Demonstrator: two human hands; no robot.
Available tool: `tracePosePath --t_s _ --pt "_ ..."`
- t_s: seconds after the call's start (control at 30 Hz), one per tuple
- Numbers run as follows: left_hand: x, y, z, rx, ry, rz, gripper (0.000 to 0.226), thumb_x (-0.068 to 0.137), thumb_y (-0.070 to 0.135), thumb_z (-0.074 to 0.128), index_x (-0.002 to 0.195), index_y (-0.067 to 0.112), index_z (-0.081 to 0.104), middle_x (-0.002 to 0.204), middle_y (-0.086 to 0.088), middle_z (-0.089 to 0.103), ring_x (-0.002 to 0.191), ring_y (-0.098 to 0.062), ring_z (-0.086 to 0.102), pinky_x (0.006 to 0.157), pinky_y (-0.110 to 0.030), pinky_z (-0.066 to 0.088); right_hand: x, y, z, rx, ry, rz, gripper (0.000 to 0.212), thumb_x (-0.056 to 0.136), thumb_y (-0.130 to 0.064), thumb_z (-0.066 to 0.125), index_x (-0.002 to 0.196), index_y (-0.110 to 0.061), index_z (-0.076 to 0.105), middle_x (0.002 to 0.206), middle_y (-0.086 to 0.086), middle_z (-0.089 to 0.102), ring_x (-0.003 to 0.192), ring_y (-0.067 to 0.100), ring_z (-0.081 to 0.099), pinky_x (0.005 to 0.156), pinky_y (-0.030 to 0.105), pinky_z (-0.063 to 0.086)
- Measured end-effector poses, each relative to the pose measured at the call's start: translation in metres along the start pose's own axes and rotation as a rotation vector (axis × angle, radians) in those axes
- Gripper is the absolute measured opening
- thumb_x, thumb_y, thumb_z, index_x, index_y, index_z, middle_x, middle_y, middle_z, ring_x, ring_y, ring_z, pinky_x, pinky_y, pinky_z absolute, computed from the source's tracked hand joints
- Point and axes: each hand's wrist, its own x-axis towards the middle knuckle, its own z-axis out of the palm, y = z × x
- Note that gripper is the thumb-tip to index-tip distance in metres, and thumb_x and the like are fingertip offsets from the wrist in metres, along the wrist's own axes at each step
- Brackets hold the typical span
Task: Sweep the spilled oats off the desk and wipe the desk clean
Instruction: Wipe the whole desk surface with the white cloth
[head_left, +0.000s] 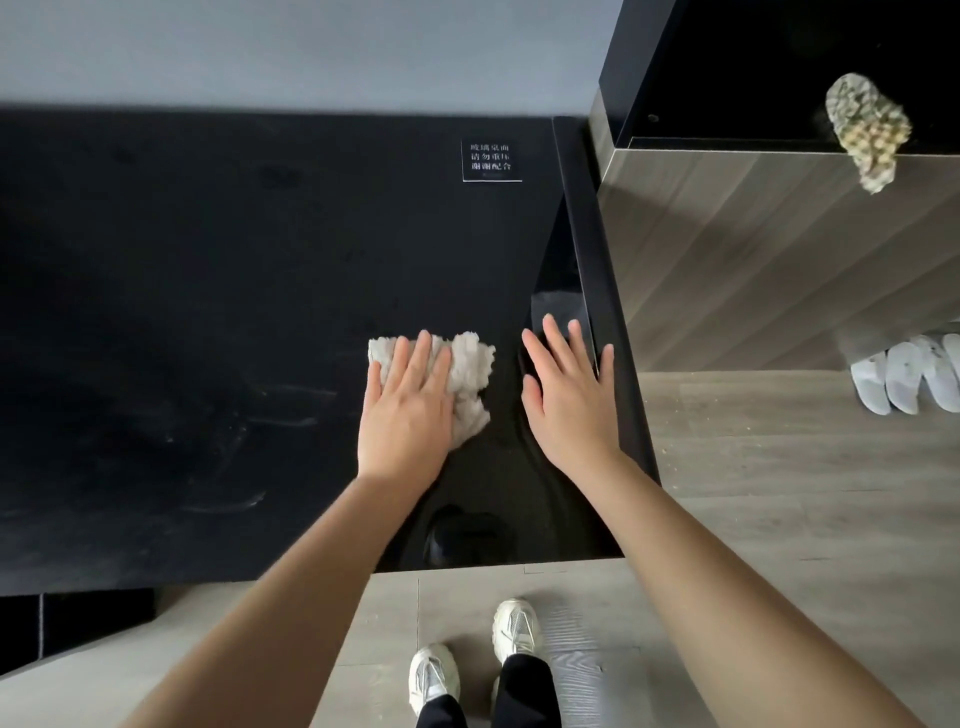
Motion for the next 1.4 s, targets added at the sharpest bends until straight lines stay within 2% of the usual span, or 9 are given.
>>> tracePosePath --t_s 0.17,0.4,0.6,0.7,0.83,0.97,1.1,1.23,1.4 --pt "0.04 -0.012 0.005 -0.051 0.073 -0.084 0.052 0.1 0.032 0.023 0.149 0.013 0.031 0.157 -0.009 0.025 0.147 -0.027 0.016 0.119 -0.046 0.014 0.01 0.005 0.006 -0.055 -0.011 0.006 0.051 0.101 -0.036 0.036 0.151 -0.026 0.03 0.16 0.003 0.023 0.149 0.029 0.015 0.118 0.056 0.008" --pt "-0.019 -0.017 0.011 -0.071 0.056 0.178 0.057 0.099 0.041 0.031 0.142 0.005 0.042 0.149 -0.014 0.039 0.141 -0.031 0.032 0.113 -0.052 0.029 0.009 0.003 0.005 -0.065 -0.014 0.009 0.052 0.1 -0.036 0.029 0.15 -0.026 0.03 0.16 0.004 0.025 0.148 0.029 0.017 0.118 0.057 0.013" --pt "0.06 -0.031 0.01 0.01 0.049 -0.022 0.055 0.102 0.038 0.034 0.149 0.012 0.027 0.156 -0.008 0.026 0.147 -0.025 0.017 0.12 -0.044 0.013 0.011 0.004 0.006 -0.059 0.02 0.009 0.052 0.098 -0.039 0.03 0.148 -0.026 0.036 0.157 0.003 0.03 0.147 0.029 0.023 0.118 0.057 0.014" --pt "0.011 -0.02 0.003 -0.034 0.077 0.103 0.064 0.095 0.043 0.019 0.142 0.004 0.04 0.148 -0.015 0.04 0.141 -0.03 0.032 0.114 -0.05 0.028 0.009 0.004 0.006 -0.054 -0.003 0.009 0.051 0.1 -0.037 0.034 0.15 -0.027 0.031 0.159 0.002 0.026 0.148 0.028 0.018 0.119 0.056 0.012" --pt "-0.057 -0.018 0.013 -0.061 0.077 0.284 0.052 0.097 0.035 0.037 0.14 0.007 0.046 0.148 -0.012 0.041 0.141 -0.027 0.032 0.109 -0.053 0.036 0.009 0.003 0.003 -0.052 -0.023 0.015 0.051 0.1 -0.035 0.036 0.15 -0.026 0.03 0.16 0.004 0.025 0.148 0.029 0.017 0.118 0.056 0.011" --pt "-0.016 -0.018 0.014 -0.057 0.133 0.255 0.056 0.1 0.04 0.025 0.138 0.006 0.049 0.146 -0.013 0.044 0.138 -0.029 0.037 0.111 -0.051 0.034 0.011 0.002 0.002 -0.037 -0.023 0.016 0.051 0.099 -0.032 0.044 0.149 -0.024 0.035 0.159 0.006 0.027 0.148 0.031 0.019 0.117 0.058 0.012" --pt "0.029 -0.018 0.017 -0.053 0.201 0.196 0.048 0.092 0.018 0.058 0.138 0.005 0.049 0.145 -0.013 0.045 0.137 -0.03 0.039 0.112 -0.051 0.032 0.034 0.003 0.003 0.011 0.001 -0.003 0.052 0.098 -0.03 0.044 0.149 -0.023 0.035 0.159 0.007 0.025 0.148 0.03 0.015 0.117 0.058 0.012" --pt "0.071 -0.022 0.014 -0.034 0.244 0.174 0.047 0.094 0.024 0.041 0.136 0.005 0.051 0.142 -0.013 0.049 0.134 -0.031 0.043 0.111 -0.05 0.033 0.087 0.006 0.004 0.025 0.002 -0.011 0.053 0.1 -0.031 0.041 0.15 -0.022 0.03 0.161 0.006 0.02 0.149 0.03 0.011 0.117 0.057 0.01" --pt "0.137 -0.027 0.011 -0.055 0.275 0.108 0.051 0.087 0.014 0.067 0.135 0.005 0.051 0.141 -0.014 0.05 0.133 -0.032 0.044 0.11 -0.05 0.032 0.158 0.015 0.005 0.066 0.023 0.003 0.052 0.1 -0.027 0.042 0.15 -0.02 0.031 0.16 0.007 0.021 0.149 0.029 0.011 0.118 0.057 0.01"
